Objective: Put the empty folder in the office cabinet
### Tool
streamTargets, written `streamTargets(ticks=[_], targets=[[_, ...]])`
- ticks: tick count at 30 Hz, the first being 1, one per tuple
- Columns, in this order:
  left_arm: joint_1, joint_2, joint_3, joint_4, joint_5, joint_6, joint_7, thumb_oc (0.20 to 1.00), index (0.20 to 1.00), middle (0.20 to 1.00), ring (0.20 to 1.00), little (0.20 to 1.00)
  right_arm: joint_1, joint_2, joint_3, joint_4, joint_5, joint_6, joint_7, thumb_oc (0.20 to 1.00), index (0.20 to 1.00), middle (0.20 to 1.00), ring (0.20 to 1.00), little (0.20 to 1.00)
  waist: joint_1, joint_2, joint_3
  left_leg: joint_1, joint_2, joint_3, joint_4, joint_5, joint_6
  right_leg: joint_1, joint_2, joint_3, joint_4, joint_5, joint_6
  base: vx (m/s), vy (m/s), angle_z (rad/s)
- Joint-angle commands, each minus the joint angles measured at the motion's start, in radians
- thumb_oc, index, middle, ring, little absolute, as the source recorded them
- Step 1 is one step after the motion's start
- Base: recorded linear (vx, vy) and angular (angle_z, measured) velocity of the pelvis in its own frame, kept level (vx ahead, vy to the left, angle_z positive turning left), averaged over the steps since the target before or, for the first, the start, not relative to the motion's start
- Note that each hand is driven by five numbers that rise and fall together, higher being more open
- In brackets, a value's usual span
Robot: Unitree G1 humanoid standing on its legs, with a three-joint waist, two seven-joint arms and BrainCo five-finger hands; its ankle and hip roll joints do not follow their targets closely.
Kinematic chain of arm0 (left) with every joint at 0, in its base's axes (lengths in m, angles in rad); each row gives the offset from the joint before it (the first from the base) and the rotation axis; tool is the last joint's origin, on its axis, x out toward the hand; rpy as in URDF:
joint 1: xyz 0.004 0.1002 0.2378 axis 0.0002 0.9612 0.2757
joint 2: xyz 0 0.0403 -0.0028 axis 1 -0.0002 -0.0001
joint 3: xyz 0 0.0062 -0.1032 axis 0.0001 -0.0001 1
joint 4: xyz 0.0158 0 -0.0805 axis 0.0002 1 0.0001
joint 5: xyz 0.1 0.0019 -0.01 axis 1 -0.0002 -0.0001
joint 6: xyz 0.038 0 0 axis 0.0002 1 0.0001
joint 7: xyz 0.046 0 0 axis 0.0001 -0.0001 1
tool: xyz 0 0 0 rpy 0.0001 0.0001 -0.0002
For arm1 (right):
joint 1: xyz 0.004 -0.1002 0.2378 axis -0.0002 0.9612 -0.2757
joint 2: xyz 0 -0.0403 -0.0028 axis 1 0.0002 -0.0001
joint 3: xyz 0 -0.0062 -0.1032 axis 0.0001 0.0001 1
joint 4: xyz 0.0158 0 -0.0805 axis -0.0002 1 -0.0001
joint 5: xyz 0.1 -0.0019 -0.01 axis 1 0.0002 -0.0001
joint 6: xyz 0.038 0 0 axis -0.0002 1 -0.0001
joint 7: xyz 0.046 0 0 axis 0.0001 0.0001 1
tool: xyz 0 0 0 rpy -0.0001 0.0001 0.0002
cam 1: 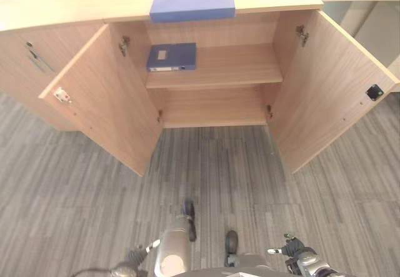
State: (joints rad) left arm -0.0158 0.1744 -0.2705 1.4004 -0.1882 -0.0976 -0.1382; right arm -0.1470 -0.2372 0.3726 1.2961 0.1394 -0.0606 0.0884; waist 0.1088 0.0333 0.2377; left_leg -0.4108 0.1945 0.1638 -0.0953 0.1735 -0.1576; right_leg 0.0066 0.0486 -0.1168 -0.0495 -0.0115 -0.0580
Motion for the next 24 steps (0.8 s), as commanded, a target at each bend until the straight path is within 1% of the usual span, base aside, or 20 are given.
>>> streamTargets(ticks=[1, 2, 3, 4, 6, 7, 8, 10, 11, 12, 13, 14, 15, 17, 18, 19, 21, 22, 23, 24], targets=[[0.032, 0.017, 0.033, 0.015, 0.069, 0.004, 0.016, 1.000, 1.000, 1.000, 1.000, 1.000, 0.088, -0.043, 0.007, -0.050, 0.016, -0.028, -0.015, 1.000, 1.000, 1.000, 1.000, 1.000, 0.016, -0.026, -0.058, -0.038, -0.003, 0.092, 0.008, 0.060, 0.054, 0.208, -0.039, 0.081, -0.002, -0.154, 0.080, 0.45, 0.177, -0.02], [0.064, 0.018, 0.058, 0.029, 0.087, 0.005, 0.021, 1.000, 1.000, 1.000, 1.000, 1.000, 0.091, -0.045, 0.003, -0.041, 0.006, -0.029, -0.013, 1.000, 1.000, 1.000, 1.000, 1.000, 0.039, -0.026, -0.076, -0.064, 0.019, 0.095, 0.008, 0.081, 0.040, 0.258, -0.044, 0.136, -0.004, -0.184, 0.086, 0.66, 0.270, -0.29], [0.074, 0.023, 0.072, 0.036, 0.094, 0.006, 0.024, 1.000, 1.000, 1.000, 1.000, 1.000, 0.094, -0.049, -0.002, -0.035, 0.003, -0.029, -0.012, 1.000, 1.000, 1.000, 1.000, 1.000, 0.051, -0.021, -0.086, -0.081, 0.037, 0.106, 0.008, 0.105, 0.030, 0.294, -0.049, 0.165, -0.011, -0.207, 0.090, 0.53, 0.220, -0.38], [0.074, 0.023, 0.072, 0.036, 0.094, 0.006, 0.024, 1.000, 1.000, 1.000, 1.000, 1.000, 0.094, -0.049, -0.002, -0.035, 0.003, -0.029, -0.012, 1.000, 1.000, 1.000, 1.000, 1.000, 0.051, -0.021, -0.086, -0.081, 0.037, 0.106, 0.008, 0.105, 0.030, 0.294, -0.049, 0.165, -0.011, -0.207, 0.090, 0.39, 0.169, -0.81], [0.111, 0.030, 0.085, 0.043, 0.118, 0.002, 0.029, 1.000, 1.000, 1.000, 1.000, 1.000, 0.103, -0.047, -0.005, -0.039, -0.004, -0.030, -0.006, 1.000, 1.000, 1.000, 1.000, 1.000, 0.072, -0.018, -0.101, -0.066, 0.064, 0.155, 0.008, 0.143, 0.020, 0.346, -0.065, 0.214, -0.003, -0.239, 0.094, 0.60, 0.248, -0.86], [0.131, 0.041, 0.102, 0.056, 0.155, 0.012, 0.017, 1.000, 1.000, 1.000, 1.000, 1.000, 0.110, -0.051, 0.011, -0.037, -0.045, -0.020, 0.018, 1.000, 1.000, 1.000, 1.000, 1.000, 0.092, -0.011, -0.128, -0.038, 0.073, 0.167, 0.010, 0.142, 0.038, 0.386, -0.078, 0.253, 0.014, -0.269, 0.098, 0.83, 0.390, -0.87], [0.136, 0.044, 0.112, 0.055, 0.149, 0.011, 0.024, 1.000, 1.000, 1.000, 1.000, 1.000, 0.118, -0.043, 0.007, -0.041, -0.050, -0.032, 0.005, 1.000, 1.000, 1.000, 1.000, 1.000, 0.105, -0.010, -0.135, -0.040, 0.079, 0.149, 0.014, 0.162, 0.043, 0.407, -0.097, 0.267, 0.032, -0.297, 0.103, 0.75, 0.380, -1.03], [0.100, 0.057, 0.117, 0.055, 0.130, 0.013, 0.026, 1.000, 1.000, 1.000, 1.000, 1.000, 0.117, -0.030, 0.012, -0.045, -0.058, -0.031, 0.004, 1.000, 1.000, 1.000, 1.000, 1.000, 0.104, -0.044, -0.152, -0.045, 0.059, 0.139, 0.041, 0.184, 0.045, 0.405, -0.136, 0.268, 0.060, -0.294, 0.132, 0.52, 0.239, -0.95], [0.086, 0.064, 0.114, 0.053, 0.125, 0.013, 0.028, 1.000, 1.000, 1.000, 1.000, 1.000, 0.117, -0.022, 0.010, -0.044, -0.060, -0.026, 0.004, 1.000, 1.000, 1.000, 1.000, 1.000, 0.101, -0.071, -0.160, -0.044, 0.031, 0.138, 0.087, 0.190, 0.052, 0.405, -0.171, 0.249, 0.086, -0.255, 0.155, 0.56, 0.186, -0.74], [0.079, 0.068, 0.113, 0.053, 0.115, 0.012, 0.029, 1.000, 1.000, 1.000, 1.000, 1.000, 0.113, -0.017, 0.014, -0.043, -0.061, -0.026, 0.003, 1.000, 1.000, 1.000, 1.000, 1.000, 0.104, -0.087, -0.165, -0.046, 0.015, 0.130, 0.121, 0.175, 0.063, 0.397, -0.190, 0.248, 0.110, -0.170, 0.178, 0.51, 0.176, -0.52], [0.066, 0.074, 0.110, 0.045, 0.101, 0.013, 0.030, 1.000, 1.000, 1.000, 1.000, 1.000, 0.106, -0.010, 0.021, -0.050, -0.063, -0.029, 0.006, 1.000, 1.000, 1.000, 1.000, 1.000, 0.101, -0.101, -0.173, -0.028, -0.006, 0.122, 0.134, 0.146, 0.081, 0.375, -0.205, 0.248, 0.146, -0.075, 0.194, 0.46, 0.202, -0.29], [0.057, 0.080, 0.107, 0.038, 0.089, 0.012, 0.033, 1.000, 1.000, 1.000, 1.000, 1.000, 0.098, -0.006, 0.030, -0.057, -0.062, -0.032, 0.006, 1.000, 1.000, 1.000, 1.000, 1.000, 0.099, -0.115, -0.176, -0.018, -0.025, 0.127, 0.138, 0.124, 0.094, 0.352, -0.216, 0.259, 0.195, 0.060, 0.214, 0.40, 0.220, -0.09], [0.051, 0.083, 0.103, 0.034, 0.082, 0.009, 0.037, 1.000, 1.000, 1.000, 1.000, 1.000, 0.083, -0.005, 0.033, -0.066, -0.057, -0.033, 0.004, 1.000, 1.000, 1.000, 1.000, 1.000, 0.100, -0.121, -0.183, 0.002, -0.040, 0.142, 0.131, 0.099, 0.108, 0.329, -0.224, 0.256, 0.242, 0.169, 0.235, 0.38, 0.256, 0.01], [0.046, 0.084, 0.092, 0.027, 0.073, 0.005, 0.046, 1.000, 1.000, 1.000, 1.000, 1.000, 0.059, -0.003, 0.038, -0.105, -0.041, -0.040, 0.005, 1.000, 1.000, 1.000, 1.000, 1.000, 0.097, -0.107, -0.185, 0.058, -0.052, 0.158, 0.111, 0.057, 0.134, 0.233, -0.230, 0.231, 0.373, 0.314, 0.254, 0.38, 0.296, -0.11], [0.038, 0.085, 0.079, 0.021, 0.072, 0.005, 0.052, 1.000, 1.000, 1.000, 1.000, 1.000, 0.047, -0.003, 0.042, -0.121, -0.044, -0.045, 0.001, 1.000, 1.000, 1.000, 1.000, 1.000, 0.088, -0.095, -0.180, 0.089, -0.062, 0.154, 0.097, 0.035, 0.147, 0.188, -0.228, 0.215, 0.430, 0.332, 0.244, 0.40, 0.331, -0.31], [0.019, 0.094, 0.072, 0.009, 0.058, 0.007, 0.059, 1.000, 1.000, 1.000, 1.000, 1.000, 0.041, -0.003, 0.046, -0.131, -0.048, -0.047, -0.004, 1.000, 1.000, 1.000, 1.000, 1.000, 0.071, -0.083, -0.167, 0.129, -0.072, 0.146, 0.083, 0.017, 0.159, 0.129, -0.228, 0.185, 0.501, 0.328, 0.238, 0.37, 0.337, -0.21], [-0.020, 0.110, 0.071, -0.015, 0.025, -0.003, 0.072, 1.000, 1.000, 1.000, 1.000, 1.000, 0.036, 0.001, 0.048, -0.127, -0.054, -0.042, -0.011, 1.000, 1.000, 1.000, 1.000, 1.000, 0.027, -0.061, -0.151, 0.216, -0.091, 0.143, 0.061, -0.029, 0.169, 0.034, -0.265, 0.074, 0.524, 0.255, 0.218, 0.32, 0.261, 0.12], [-0.020, 0.110, 0.071, -0.015, 0.025, -0.003, 0.072, 1.000, 1.000, 1.000, 1.000, 1.000, 0.036, 0.001, 0.048, -0.127, -0.054, -0.042, -0.011, 1.000, 1.000, 1.000, 1.000, 1.000, 0.027, -0.061, -0.151, 0.216, -0.091, 0.143, 0.061, -0.029, 0.169, 0.034, -0.265, 0.074, 0.524, 0.255, 0.218, 0.29, 0.132, 0.44], [-0.035, 0.110, 0.061, -0.026, 0.017, -0.002, 0.071, 1.000, 1.000, 1.000, 1.000, 1.000, 0.037, 0.001, 0.052, -0.133, -0.060, -0.041, -0.009, 1.000, 1.000, 1.000, 1.000, 1.000, 0.009, -0.058, -0.147, 0.257, -0.101, 0.144, 0.055, -0.045, 0.168, 0.010, -0.289, 0.013, 0.493, 0.207, 0.211, 0.46, 0.099, 0.41], [-0.118, 0.189, 0.071, -0.015, -0.012, 0.005, 0.041, 1.000, 1.000, 1.000, 1.000, 1.000, 0.041, -0.007, 0.075, -0.137, -0.089, -0.028, 0.006, 1.000, 1.000, 1.000, 1.000, 1.000, -0.032, -0.050, -0.165, 0.318, -0.089, 0.168, 0.040, -0.069, 0.147, -0.041, -0.321, -0.075, 0.381, 0.143, 0.213, 0.57, 0.060, 0.60]])
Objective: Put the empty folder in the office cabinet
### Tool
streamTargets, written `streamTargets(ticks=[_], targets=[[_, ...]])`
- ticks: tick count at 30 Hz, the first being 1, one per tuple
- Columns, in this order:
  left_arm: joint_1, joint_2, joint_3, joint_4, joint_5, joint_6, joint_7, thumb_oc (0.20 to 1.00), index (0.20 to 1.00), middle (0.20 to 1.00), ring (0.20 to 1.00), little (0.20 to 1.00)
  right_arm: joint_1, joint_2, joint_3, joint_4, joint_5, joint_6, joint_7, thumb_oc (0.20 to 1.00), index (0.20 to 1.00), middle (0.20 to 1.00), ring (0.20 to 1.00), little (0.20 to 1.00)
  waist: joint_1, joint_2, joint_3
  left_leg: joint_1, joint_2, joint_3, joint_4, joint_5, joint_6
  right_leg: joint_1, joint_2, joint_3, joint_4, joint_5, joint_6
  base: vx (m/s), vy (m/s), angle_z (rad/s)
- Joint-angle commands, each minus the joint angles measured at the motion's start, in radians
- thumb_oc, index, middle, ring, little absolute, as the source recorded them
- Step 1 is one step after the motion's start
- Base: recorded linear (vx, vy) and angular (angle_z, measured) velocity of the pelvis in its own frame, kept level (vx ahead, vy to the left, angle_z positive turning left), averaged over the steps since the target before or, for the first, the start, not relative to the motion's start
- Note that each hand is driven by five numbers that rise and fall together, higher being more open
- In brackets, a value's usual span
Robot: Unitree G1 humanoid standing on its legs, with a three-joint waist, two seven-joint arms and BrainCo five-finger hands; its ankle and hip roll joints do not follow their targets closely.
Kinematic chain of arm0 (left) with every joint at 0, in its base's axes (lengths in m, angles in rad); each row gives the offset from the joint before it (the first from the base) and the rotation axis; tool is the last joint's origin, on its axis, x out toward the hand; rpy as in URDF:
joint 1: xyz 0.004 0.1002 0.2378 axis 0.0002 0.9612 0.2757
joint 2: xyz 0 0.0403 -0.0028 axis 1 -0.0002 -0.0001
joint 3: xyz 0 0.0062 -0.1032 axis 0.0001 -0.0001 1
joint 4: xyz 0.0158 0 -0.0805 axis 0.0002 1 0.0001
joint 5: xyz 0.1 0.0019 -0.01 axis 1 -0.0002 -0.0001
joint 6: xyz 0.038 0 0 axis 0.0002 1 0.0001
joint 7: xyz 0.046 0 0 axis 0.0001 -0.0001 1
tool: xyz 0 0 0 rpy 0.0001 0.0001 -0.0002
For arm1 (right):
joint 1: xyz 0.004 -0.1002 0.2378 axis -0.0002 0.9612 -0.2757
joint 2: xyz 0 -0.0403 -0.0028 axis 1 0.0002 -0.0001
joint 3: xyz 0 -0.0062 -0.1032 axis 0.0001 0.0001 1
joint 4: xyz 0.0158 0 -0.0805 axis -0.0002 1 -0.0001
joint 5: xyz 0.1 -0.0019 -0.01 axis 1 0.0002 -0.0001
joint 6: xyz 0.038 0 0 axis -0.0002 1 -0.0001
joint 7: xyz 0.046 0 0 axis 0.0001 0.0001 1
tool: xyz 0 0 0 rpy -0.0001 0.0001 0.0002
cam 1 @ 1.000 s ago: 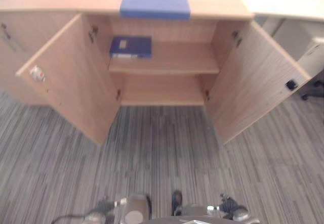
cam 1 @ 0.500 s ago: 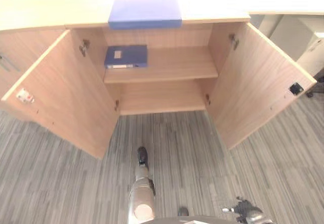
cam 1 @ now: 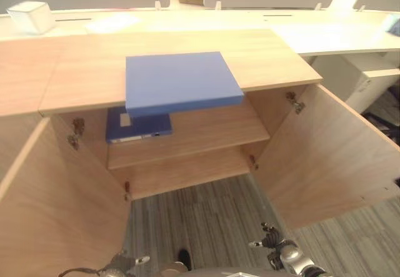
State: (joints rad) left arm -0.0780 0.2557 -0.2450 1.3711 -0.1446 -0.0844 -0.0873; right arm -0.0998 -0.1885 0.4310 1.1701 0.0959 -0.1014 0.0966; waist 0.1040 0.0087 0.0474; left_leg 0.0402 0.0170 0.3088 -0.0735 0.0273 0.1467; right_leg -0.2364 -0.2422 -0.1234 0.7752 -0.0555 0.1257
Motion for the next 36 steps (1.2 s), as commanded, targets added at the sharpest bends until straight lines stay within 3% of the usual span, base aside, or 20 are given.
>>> streamTargets(ticks=[1, 4, 6, 11, 13, 14, 17, 23, 25, 27, 28, 29, 30, 31, 34, 35, 36], targets=[[-0.051, 0.099, 0.047, 0.005, -0.047, -0.003, -0.012, 1.000, 1.000, 1.000, 1.000, 1.000, -0.002, -0.053, 0.023, -0.023, -0.064, 0.013, -0.002, 1.000, 1.000, 1.000, 1.000, 1.000, -0.041, -0.032, 0.024, -0.108, 0.092, 0.016, 0.013, 0.067, -0.168, 0.210, -0.055, -0.113, -0.507, 0.175, 0.037, 0.53, -0.044, 0.36], [-0.019, 0.106, 0.044, 0.000, 0.010, -0.021, -0.005, 1.000, 1.000, 1.000, 1.000, 1.000, 0.002, -0.057, 0.027, -0.051, -0.079, 0.016, -0.003, 1.000, 1.000, 1.000, 1.000, 1.000, -0.051, -0.044, 0.022, -0.083, 0.104, 0.008, 0.007, 0.053, -0.186, 0.216, -0.087, -0.141, -0.628, 0.202, 0.059, 0.21, -0.145, 0.28], [0.015, 0.108, 0.036, -0.004, 0.078, -0.039, 0.021, 1.000, 1.000, 1.000, 1.000, 1.000, 0.002, -0.077, 0.003, -0.066, -0.074, 0.015, -0.007, 1.000, 1.000, 1.000, 1.000, 1.000, -0.056, -0.061, 0.012, -0.060, 0.107, -0.010, -0.006, 0.034, -0.208, 0.203, -0.104, -0.123, -0.750, 0.244, 0.084, 0.25, -0.170, 0.40], [0.028, 0.077, 0.011, -0.057, 0.057, -0.055, 0.024, 1.000, 1.000, 1.000, 1.000, 1.000, 0.033, -0.091, -0.016, -0.077, -0.071, 0.012, -0.016, 1.000, 1.000, 1.000, 1.000, 1.000, -0.075, -0.079, 0.029, -0.001, 0.129, -0.023, -0.002, 0.014, -0.240, 0.165, -0.085, -0.055, -0.794, 0.274, 0.105, 0.16, -0.162, 0.15], [0.025, 0.072, 0.001, -0.065, 0.056, -0.059, 0.026, 1.000, 1.000, 1.000, 1.000, 1.000, 0.040, -0.092, -0.024, -0.073, -0.067, 0.013, -0.016, 1.000, 1.000, 1.000, 1.000, 1.000, -0.075, -0.081, 0.029, 0.006, 0.132, -0.026, 0.000, 0.010, -0.246, 0.175, -0.079, -0.048, -0.793, 0.254, 0.103, 0.07, -0.167, -0.19], [0.022, 0.058, -0.008, -0.085, 0.035, -0.067, 0.032, 1.000, 1.000, 1.000, 1.000, 1.000, 0.038, -0.096, -0.023, -0.057, -0.067, 0.013, -0.017, 1.000, 1.000, 1.000, 1.000, 1.000, -0.068, -0.070, 0.024, 0.004, 0.155, -0.047, 0.003, 0.020, -0.260, 0.192, -0.060, -0.047, -0.793, 0.209, 0.095, 0.02, -0.225, 0.09], [0.027, 0.041, -0.017, -0.102, 0.026, -0.074, 0.042, 1.000, 1.000, 1.000, 1.000, 1.000, 0.030, -0.108, -0.010, -0.055, -0.082, 0.005, -0.024, 1.000, 1.000, 1.000, 1.000, 1.000, -0.065, -0.036, 0.017, -0.015, 0.204, -0.081, 0.001, 0.063, -0.289, 0.216, -0.014, -0.067, -0.793, 0.154, 0.065, 0.00, -0.232, -0.07], [0.017, 0.010, -0.050, -0.165, 0.020, -0.082, 0.068, 1.000, 1.000, 1.000, 1.000, 1.000, 0.021, -0.131, -0.018, -0.036, -0.066, -0.005, -0.049, 1.000, 1.000, 1.000, 1.000, 1.000, -0.056, 0.013, 0.016, -0.049, 0.261, -0.111, -0.005, 0.130, -0.326, 0.271, 0.049, -0.113, -0.830, 0.099, 0.029, -0.04, -0.148, 0.28], [0.016, 0.000, -0.065, -0.203, 0.017, -0.082, 0.074, 1.000, 1.000, 1.000, 1.000, 1.000, 0.014, -0.144, -0.023, -0.033, -0.068, -0.005, -0.060, 1.000, 1.000, 1.000, 1.000, 1.000, -0.055, 0.019, 0.028, -0.065, 0.257, -0.125, 0.028, 0.136, -0.332, 0.282, 0.047, -0.125, -0.834, 0.094, 0.020, -0.14, -0.045, 0.16], [0.020, 0.002, -0.093, -0.280, 0.043, -0.086, 0.074, 1.000, 1.000, 1.000, 1.000, 1.000, 0.011, -0.163, -0.028, -0.058, -0.071, -0.013, -0.069, 1.000, 1.000, 1.000, 1.000, 1.000, -0.069, 0.010, 0.043, -0.062, 0.234, -0.140, 0.141, 0.059, -0.315, 0.260, 0.027, -0.142, -0.821, 0.101, 0.004, -0.20, -0.005, 0.30], [0.022, 0.002, -0.093, -0.281, 0.044, -0.086, 0.074, 1.000, 1.000, 1.000, 1.000, 1.000, 0.011, -0.163, -0.029, -0.058, -0.071, -0.013, -0.069, 1.000, 1.000, 1.000, 1.000, 1.000, -0.069, 0.010, 0.044, -0.063, 0.234, -0.141, 0.145, 0.056, -0.315, 0.261, 0.027, -0.143, -0.821, 0.100, 0.005, -0.05, 0.010, 0.14], [0.022, 0.002, -0.093, -0.281, 0.044, -0.086, 0.074, 1.000, 1.000, 1.000, 1.000, 1.000, 0.011, -0.163, -0.029, -0.058, -0.071, -0.013, -0.069, 1.000, 1.000, 1.000, 1.000, 1.000, -0.069, 0.010, 0.044, -0.063, 0.234, -0.141, 0.145, 0.056, -0.315, 0.261, 0.027, -0.143, -0.821, 0.100, 0.005, -0.09, 0.075, 0.09], [0.034, 0.008, -0.101, -0.343, 0.065, -0.086, 0.083, 1.000, 1.000, 1.000, 1.000, 1.000, 0.021, -0.170, -0.035, -0.062, -0.076, -0.012, -0.072, 1.000, 1.000, 1.000, 1.000, 1.000, -0.084, 0.016, 0.037, -0.028, 0.217, -0.138, 0.132, 0.009, -0.311, 0.242, 0.020, -0.147, -0.815, 0.106, 0.006, -0.11, 0.130, 0.11], [0.043, 0.011, -0.108, -0.382, 0.084, -0.086, 0.086, 1.000, 1.000, 1.000, 1.000, 1.000, 0.029, -0.172, -0.050, -0.060, -0.069, -0.011, -0.075, 1.000, 1.000, 1.000, 1.000, 1.000, -0.094, 0.027, 0.026, -0.001, 0.208, -0.128, 0.101, -0.003, -0.305, 0.234, 0.020, -0.153, -0.814, 0.111, 0.012, -0.14, 0.232, 0.12], [0.068, 0.066, -0.111, -0.537, 0.153, -0.087, 0.087, 1.000, 1.000, 1.000, 1.000, 1.000, 0.035, -0.174, -0.088, -0.054, -0.064, -0.007, -0.086, 1.000, 1.000, 1.000, 1.000, 1.000, -0.100, 0.039, 0.017, 0.029, 0.183, -0.118, 0.030, -0.010, -0.291, 0.208, 0.007, -0.149, -0.798, 0.137, 0.027, -0.06, 0.182, 0.28], [0.105, 0.127, -0.067, -0.701, 0.184, -0.089, 0.080, 1.000, 1.000, 1.000, 1.000, 1.000, 0.051, -0.182, -0.108, -0.093, -0.070, -0.011, -0.080, 1.000, 1.000, 1.000, 1.000, 1.000, -0.095, 0.035, 0.018, 0.041, 0.164, -0.113, 0.010, -0.019, -0.277, 0.196, -0.012, -0.144, -0.794, 0.155, 0.042, -0.09, 0.158, 0.31], [0.120, 0.145, -0.045, -0.728, 0.198, -0.093, 0.084, 1.000, 1.000, 1.000, 1.000, 1.000, 0.050, -0.186, -0.108, -0.114, -0.079, -0.009, -0.070, 1.000, 1.000, 1.000, 1.000, 1.000, -0.092, 0.032, 0.023, 0.044, 0.156, -0.109, 0.002, -0.022, -0.271, 0.181, -0.026, -0.143, -0.782, 0.169, 0.052, -0.15, 0.189, 0.04]])
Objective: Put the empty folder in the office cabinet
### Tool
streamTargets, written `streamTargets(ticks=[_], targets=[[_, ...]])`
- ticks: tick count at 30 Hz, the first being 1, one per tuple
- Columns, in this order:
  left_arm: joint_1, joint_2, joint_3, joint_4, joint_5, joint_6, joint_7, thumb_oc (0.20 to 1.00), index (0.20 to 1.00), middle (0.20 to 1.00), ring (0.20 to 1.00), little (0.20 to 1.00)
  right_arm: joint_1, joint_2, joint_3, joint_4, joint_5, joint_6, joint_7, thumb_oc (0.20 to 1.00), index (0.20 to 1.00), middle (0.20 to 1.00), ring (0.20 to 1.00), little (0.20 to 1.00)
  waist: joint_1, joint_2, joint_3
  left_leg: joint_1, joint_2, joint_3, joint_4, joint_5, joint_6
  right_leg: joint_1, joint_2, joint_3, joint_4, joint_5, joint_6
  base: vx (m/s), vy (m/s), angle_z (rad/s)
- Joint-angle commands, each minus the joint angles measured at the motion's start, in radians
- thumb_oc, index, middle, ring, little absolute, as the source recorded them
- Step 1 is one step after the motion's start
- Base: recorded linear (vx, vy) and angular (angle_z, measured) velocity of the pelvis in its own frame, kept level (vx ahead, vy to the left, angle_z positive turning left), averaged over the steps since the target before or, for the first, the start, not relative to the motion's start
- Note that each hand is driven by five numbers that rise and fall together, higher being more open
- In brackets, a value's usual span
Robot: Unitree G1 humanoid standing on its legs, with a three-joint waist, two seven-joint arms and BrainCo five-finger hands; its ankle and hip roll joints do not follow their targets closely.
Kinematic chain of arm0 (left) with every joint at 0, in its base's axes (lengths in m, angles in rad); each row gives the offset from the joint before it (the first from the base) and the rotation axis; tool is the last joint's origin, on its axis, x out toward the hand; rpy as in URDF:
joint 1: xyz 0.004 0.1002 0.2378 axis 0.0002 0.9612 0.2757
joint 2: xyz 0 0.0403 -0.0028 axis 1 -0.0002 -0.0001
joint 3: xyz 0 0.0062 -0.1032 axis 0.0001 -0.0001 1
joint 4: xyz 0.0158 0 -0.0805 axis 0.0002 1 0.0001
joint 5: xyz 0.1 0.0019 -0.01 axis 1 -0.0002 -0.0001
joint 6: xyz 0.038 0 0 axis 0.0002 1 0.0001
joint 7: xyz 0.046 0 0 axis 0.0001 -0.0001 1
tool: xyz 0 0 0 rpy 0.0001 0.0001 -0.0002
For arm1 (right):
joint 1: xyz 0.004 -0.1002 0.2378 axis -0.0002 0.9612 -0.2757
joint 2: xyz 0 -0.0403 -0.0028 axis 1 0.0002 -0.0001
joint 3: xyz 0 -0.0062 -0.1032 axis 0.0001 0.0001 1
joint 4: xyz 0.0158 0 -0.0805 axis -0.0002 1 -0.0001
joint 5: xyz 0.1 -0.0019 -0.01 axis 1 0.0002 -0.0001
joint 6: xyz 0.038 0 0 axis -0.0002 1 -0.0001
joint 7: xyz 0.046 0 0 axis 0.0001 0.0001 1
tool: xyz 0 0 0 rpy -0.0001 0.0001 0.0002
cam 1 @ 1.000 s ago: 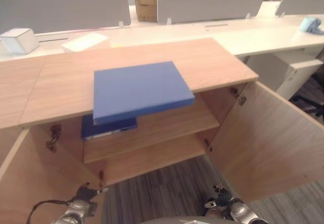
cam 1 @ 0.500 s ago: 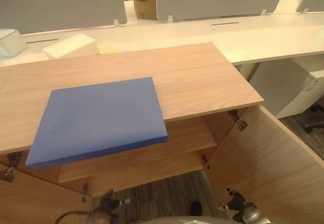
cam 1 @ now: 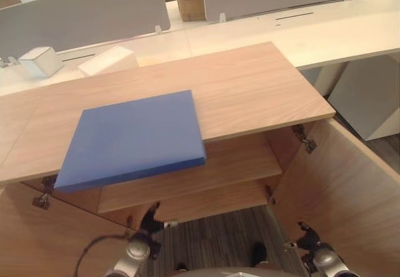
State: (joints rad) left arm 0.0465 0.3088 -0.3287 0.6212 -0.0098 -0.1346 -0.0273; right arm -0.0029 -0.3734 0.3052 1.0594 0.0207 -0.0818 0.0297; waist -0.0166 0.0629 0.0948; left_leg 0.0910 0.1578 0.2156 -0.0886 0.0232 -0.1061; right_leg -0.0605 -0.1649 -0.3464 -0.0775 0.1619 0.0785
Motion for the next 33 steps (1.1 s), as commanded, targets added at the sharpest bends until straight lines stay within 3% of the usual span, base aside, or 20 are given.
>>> streamTargets(ticks=[1, 4, 7, 12, 14, 19, 20, 21, 28, 33], targets=[[-0.004, 0.109, 0.052, 0.001, 0.087, -0.042, 0.032, 1.000, 1.000, 1.000, 1.000, 1.000, -0.052, 0.000, 0.017, -0.015, -0.011, -0.028, -0.001, 1.000, 1.000, 1.000, 1.000, 1.000, 0.031, -0.025, -0.016, -0.008, 0.008, -0.015, 0.011, -0.019, -0.012, -0.017, -0.115, 0.085, 0.092, -0.039, 0.106, -0.18, 0.110, -0.21], [-0.003, 0.177, 0.105, -0.084, 0.158, -0.045, 0.084, 1.000, 1.000, 1.000, 1.000, 1.000, -0.070, 0.019, 0.016, -0.034, -0.019, -0.020, -0.005, 1.000, 1.000, 1.000, 1.000, 1.000, 0.041, -0.028, 0.016, -0.029, 0.004, -0.020, 0.013, -0.008, 0.001, -0.068, -0.130, 0.152, 0.176, -0.045, 0.133, -0.23, 0.004, -0.20], [0.032, 0.240, 0.179, -0.180, 0.211, -0.061, 0.126, 1.000, 1.000, 1.000, 1.000, 1.000, -0.075, 0.028, 0.016, -0.062, -0.018, -0.023, -0.003, 1.000, 1.000, 1.000, 1.000, 1.000, 0.069, -0.031, 0.017, -0.054, 0.010, -0.029, 0.024, -0.002, 0.003, -0.014, -0.148, 0.178, 0.191, -0.089, 0.120, -0.15, -0.136, 0.26], [0.092, 0.275, 0.257, -0.250, 0.288, -0.066, 0.181, 1.000, 1.000, 1.000, 1.000, 1.000, -0.073, 0.048, 0.030, -0.038, -0.032, -0.024, 0.002, 1.000, 1.000, 1.000, 1.000, 1.000, 0.103, -0.049, -0.006, -0.074, 0.016, -0.027, 0.047, 0.000, -0.007, 0.061, -0.151, 0.168, 0.139, -0.117, 0.127, -0.01, -0.124, 0.03], [0.167, 0.288, 0.347, -0.318, 0.340, -0.082, 0.222, 1.000, 1.000, 1.000, 1.000, 1.000, -0.051, 0.042, 0.046, -0.058, -0.047, -0.029, 0.012, 1.000, 1.000, 1.000, 1.000, 1.000, 0.116, -0.055, -0.022, -0.077, 0.060, -0.029, 0.059, 0.023, -0.036, 0.077, -0.114, 0.159, 0.098, -0.132, 0.115, 0.00, -0.203, -0.02], [0.168, 0.288, 0.348, -0.319, 0.340, -0.082, 0.222, 1.000, 1.000, 1.000, 1.000, 1.000, -0.051, 0.042, 0.046, -0.058, -0.047, -0.029, 0.012, 1.000, 1.000, 1.000, 1.000, 1.000, 0.115, -0.055, -0.022, -0.076, 0.060, -0.030, 0.059, 0.023, -0.037, 0.078, -0.114, 0.159, 0.098, -0.132, 0.115, -0.01, -0.082, -0.10], [0.259, 0.270, 0.394, -0.418, 0.413, -0.108, 0.246, 1.000, 1.000, 1.000, 1.000, 1.000, -0.027, 0.014, 0.010, -0.035, -0.032, -0.038, -0.005, 1.000, 1.000, 1.000, 1.000, 1.000, 0.141, -0.038, -0.032, -0.078, 0.117, -0.037, 0.026, 0.083, -0.075, 0.133, -0.053, 0.102, 0.053, -0.166, 0.095, -0.01, -0.313, 0.00], [0.291, 0.259, 0.404, -0.441, 0.417, -0.110, 0.241, 1.000, 1.000, 1.000, 1.000, 1.000, -0.022, 0.012, 0.011, -0.028, -0.027, -0.042, -0.007, 1.000, 1.000, 1.000, 1.000, 1.000, 0.136, -0.025, -0.037, -0.077, 0.130, -0.051, 0.017, 0.092, -0.081, 0.153, -0.038, 0.082, 0.038, -0.168, 0.088, -0.01, -0.335, 0.45], [0.396, 0.256, 0.448, -0.528, 0.450, -0.131, 0.239, 1.000, 1.000, 1.000, 1.000, 1.000, -0.013, 0.014, 0.012, -0.019, -0.011, -0.052, -0.014, 1.000, 1.000, 1.000, 1.000, 1.000, 0.155, -0.006, -0.044, -0.078, 0.145, -0.080, 0.009, 0.102, -0.094, 0.196, -0.013, 0.045, 0.014, -0.181, 0.075, 0.00, -0.033, 0.29], [0.445, 0.262, 0.503, -0.556, 0.503, -0.136, 0.293, 1.000, 1.000, 1.000, 1.000, 1.000, -0.011, 0.029, 0.023, 0.001, -0.012, -0.055, -0.022, 1.000, 1.000, 1.000, 1.000, 1.000, 0.174, -0.005, -0.050, -0.079, 0.146, -0.089, 0.003, 0.103, -0.101, 0.209, -0.015, 0.020, 0.005, -0.177, 0.074, -0.01, -0.010, 0.10]])
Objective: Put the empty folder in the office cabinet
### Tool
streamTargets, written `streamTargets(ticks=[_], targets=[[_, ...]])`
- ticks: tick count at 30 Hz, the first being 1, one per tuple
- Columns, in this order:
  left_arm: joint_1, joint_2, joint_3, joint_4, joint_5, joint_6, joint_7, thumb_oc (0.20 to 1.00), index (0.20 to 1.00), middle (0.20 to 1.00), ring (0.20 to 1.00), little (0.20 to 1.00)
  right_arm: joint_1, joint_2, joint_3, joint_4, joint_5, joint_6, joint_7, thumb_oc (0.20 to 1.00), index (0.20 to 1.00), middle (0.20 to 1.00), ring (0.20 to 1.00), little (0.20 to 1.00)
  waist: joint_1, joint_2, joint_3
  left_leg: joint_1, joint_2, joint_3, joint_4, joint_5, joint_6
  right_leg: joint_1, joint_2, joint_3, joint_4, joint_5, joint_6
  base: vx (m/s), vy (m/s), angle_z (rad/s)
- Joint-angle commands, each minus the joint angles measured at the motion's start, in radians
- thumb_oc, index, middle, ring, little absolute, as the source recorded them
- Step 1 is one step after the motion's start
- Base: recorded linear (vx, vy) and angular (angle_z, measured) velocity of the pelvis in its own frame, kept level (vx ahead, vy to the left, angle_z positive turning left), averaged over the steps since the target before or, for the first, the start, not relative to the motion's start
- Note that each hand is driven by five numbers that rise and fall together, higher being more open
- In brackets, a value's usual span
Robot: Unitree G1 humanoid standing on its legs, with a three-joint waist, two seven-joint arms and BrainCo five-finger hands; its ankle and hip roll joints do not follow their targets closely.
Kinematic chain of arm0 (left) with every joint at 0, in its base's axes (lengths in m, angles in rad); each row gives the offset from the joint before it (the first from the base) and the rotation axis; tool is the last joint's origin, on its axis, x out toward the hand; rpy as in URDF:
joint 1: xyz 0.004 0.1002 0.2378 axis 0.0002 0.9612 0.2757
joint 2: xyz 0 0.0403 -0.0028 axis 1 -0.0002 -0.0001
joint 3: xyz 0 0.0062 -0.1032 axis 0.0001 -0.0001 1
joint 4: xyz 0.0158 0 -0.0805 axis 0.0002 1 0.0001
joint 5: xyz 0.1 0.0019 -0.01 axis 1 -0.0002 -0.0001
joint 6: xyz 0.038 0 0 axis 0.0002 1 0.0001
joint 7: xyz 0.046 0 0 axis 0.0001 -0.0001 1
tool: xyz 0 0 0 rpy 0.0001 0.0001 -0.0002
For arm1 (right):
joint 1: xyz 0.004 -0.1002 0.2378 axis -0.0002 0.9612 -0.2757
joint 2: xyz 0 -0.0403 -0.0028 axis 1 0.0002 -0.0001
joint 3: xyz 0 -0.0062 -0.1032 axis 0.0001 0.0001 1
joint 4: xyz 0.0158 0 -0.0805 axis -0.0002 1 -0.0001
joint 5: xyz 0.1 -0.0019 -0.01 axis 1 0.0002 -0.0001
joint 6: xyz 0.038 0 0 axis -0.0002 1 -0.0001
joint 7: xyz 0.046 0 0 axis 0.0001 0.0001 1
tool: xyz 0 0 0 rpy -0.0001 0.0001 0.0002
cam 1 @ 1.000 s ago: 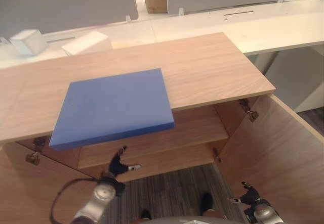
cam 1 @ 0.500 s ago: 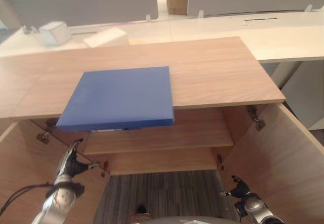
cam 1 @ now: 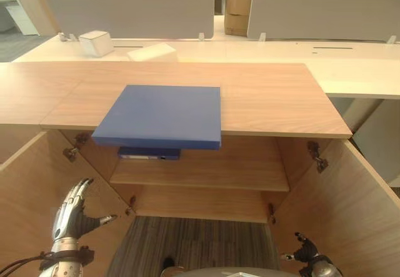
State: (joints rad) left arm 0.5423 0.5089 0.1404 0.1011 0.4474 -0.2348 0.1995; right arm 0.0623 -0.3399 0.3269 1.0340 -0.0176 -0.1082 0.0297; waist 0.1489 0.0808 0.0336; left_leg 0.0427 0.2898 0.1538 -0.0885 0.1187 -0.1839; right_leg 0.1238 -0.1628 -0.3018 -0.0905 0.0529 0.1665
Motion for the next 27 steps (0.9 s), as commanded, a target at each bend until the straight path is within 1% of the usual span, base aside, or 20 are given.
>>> streamTargets(ticks=[1, 6, 9, 10, 12, 16, 18, 21, 22, 25, 26, 27], targets=[[-0.039, 0.063, 0.052, -0.041, 0.063, -0.037, 0.089, 1.000, 1.000, 1.000, 1.000, 1.000, -0.074, -0.001, 0.000, 0.039, 0.027, -0.031, -0.025, 1.000, 1.000, 1.000, 1.000, 1.000, 0.014, -0.024, 0.009, -0.029, 0.014, -0.027, 0.002, 0.006, -0.024, 0.028, -0.018, -0.031, 0.017, -0.066, -0.013, 0.00, -0.004, 0.12], [-0.036, 0.066, 0.077, -0.045, 0.091, -0.032, 0.127, 1.000, 1.000, 1.000, 1.000, 1.000, -0.070, 0.008, -0.002, 0.055, 0.028, -0.032, -0.031, 1.000, 1.000, 1.000, 1.000, 1.000, 0.018, -0.027, 0.006, -0.027, 0.011, -0.025, 0.001, 0.002, -0.025, 0.033, -0.021, -0.034, 0.014, -0.063, -0.011, 0.00, 0.002, 0.06], [-0.037, 0.087, 0.108, -0.053, 0.148, -0.026, 0.177, 1.000, 1.000, 1.000, 1.000, 1.000, -0.062, 0.012, -0.005, 0.061, 0.023, -0.033, -0.037, 1.000, 1.000, 1.000, 1.000, 1.000, 0.015, -0.030, 0.003, -0.020, 0.009, -0.020, 0.001, -0.003, -0.026, 0.035, -0.025, -0.035, 0.013, -0.060, -0.010, 0.00, 0.000, 0.00], [-0.037, 0.087, 0.108, -0.052, 0.151, -0.025, 0.180, 1.000, 1.000, 1.000, 1.000, 1.000, -0.062, 0.014, -0.004, 0.061, 0.023, -0.033, -0.037, 1.000, 1.000, 1.000, 1.000, 1.000, 0.015, -0.031, 0.003, -0.019, 0.009, -0.020, 0.001, -0.003, -0.026, 0.036, -0.025, -0.034, 0.013, -0.060, -0.009, 0.00, 0.000, 0.00], [-0.047, 0.116, 0.133, -0.063, 0.209, -0.011, 0.218, 1.000, 1.000, 1.000, 1.000, 1.000, -0.058, 0.018, -0.007, 0.066, 0.023, -0.036, -0.042, 1.000, 1.000, 1.000, 1.000, 1.000, 0.008, -0.031, 0.000, -0.015, 0.008, -0.015, 0.001, -0.008, -0.027, 0.036, -0.027, -0.030, 0.012, -0.057, -0.009, 0.00, 0.000, 0.00], [-0.068, 0.152, 0.147, -0.076, 0.262, -0.005, 0.243, 1.000, 1.000, 1.000, 1.000, 1.000, -0.052, 0.020, -0.007, 0.059, 0.022, -0.039, -0.042, 1.000, 1.000, 1.000, 1.000, 1.000, -0.005, -0.032, -0.003, -0.005, 0.005, -0.004, 0.001, -0.015, -0.027, 0.035, -0.031, -0.022, 0.012, -0.052, -0.007, 0.01, 0.006, -0.01], [-0.088, 0.179, 0.143, -0.083, 0.278, -0.007, 0.252, 1.000, 1.000, 1.000, 1.000, 1.000, -0.052, 0.022, -0.005, 0.053, 0.022, -0.041, -0.042, 1.000, 1.000, 1.000, 1.000, 1.000, -0.017, -0.032, -0.004, 0.002, 0.004, 0.005, 0.001, -0.021, -0.027, 0.032, -0.033, -0.013, 0.012, -0.049, -0.005, 0.03, 0.023, -0.07], [-0.109, 0.199, 0.133, -0.084, 0.287, -0.007, 0.258, 1.000, 1.000, 1.000, 1.000, 1.000, -0.049, 0.023, -0.002, 0.047, 0.022, -0.042, -0.042, 1.000, 1.000, 1.000, 1.000, 1.000, -0.024, -0.033, -0.003, 0.006, 0.003, 0.011, 0.001, -0.024, -0.026, 0.028, -0.034, -0.006, 0.012, -0.046, -0.003, 0.03, 0.018, -0.09], [-0.134, 0.219, 0.116, -0.085, 0.296, -0.007, 0.265, 1.000, 1.000, 1.000, 1.000, 1.000, -0.049, 0.023, 0.001, 0.047, 0.022, -0.045, -0.045, 1.000, 1.000, 1.000, 1.000, 1.000, -0.036, -0.033, -0.005, 0.012, 0.001, 0.017, 0.001, -0.028, -0.024, 0.025, -0.037, 0.001, 0.012, -0.042, 0.000, 0.06, 0.039, -0.13], [-0.184, 0.251, 0.075, -0.083, 0.317, -0.004, 0.276, 1.000, 1.000, 1.000, 1.000, 1.000, -0.048, 0.026, -0.002, 0.051, 0.025, -0.045, -0.048, 1.000, 1.000, 1.000, 1.000, 1.000, -0.050, -0.034, -0.003, 0.020, -0.004, 0.027, 0.001, -0.036, -0.020, 0.019, -0.041, 0.017, 0.012, -0.036, 0.004, 0.04, 0.038, -0.17], [-0.187, 0.252, 0.073, -0.081, 0.317, -0.004, 0.276, 1.000, 1.000, 1.000, 1.000, 1.000, -0.048, 0.027, -0.004, 0.051, 0.025, -0.045, -0.048, 1.000, 1.000, 1.000, 1.000, 1.000, -0.048, -0.034, -0.003, 0.020, -0.005, 0.027, 0.001, -0.037, -0.020, 0.019, -0.042, 0.017, 0.012, -0.036, 0.004, 0.03, 0.032, -0.23], [-0.207, 0.266, 0.058, -0.084, 0.323, -0.001, 0.279, 1.000, 1.000, 1.000, 1.000, 1.000, -0.044, 0.028, -0.010, 0.055, 0.032, -0.045, -0.052, 1.000, 1.000, 1.000, 1.000, 1.000, -0.057, -0.036, -0.004, 0.022, -0.007, 0.030, 0.001, -0.041, -0.017, 0.016, -0.044, 0.025, 0.011, -0.035, 0.005, 0.02, 0.020, -0.13]])
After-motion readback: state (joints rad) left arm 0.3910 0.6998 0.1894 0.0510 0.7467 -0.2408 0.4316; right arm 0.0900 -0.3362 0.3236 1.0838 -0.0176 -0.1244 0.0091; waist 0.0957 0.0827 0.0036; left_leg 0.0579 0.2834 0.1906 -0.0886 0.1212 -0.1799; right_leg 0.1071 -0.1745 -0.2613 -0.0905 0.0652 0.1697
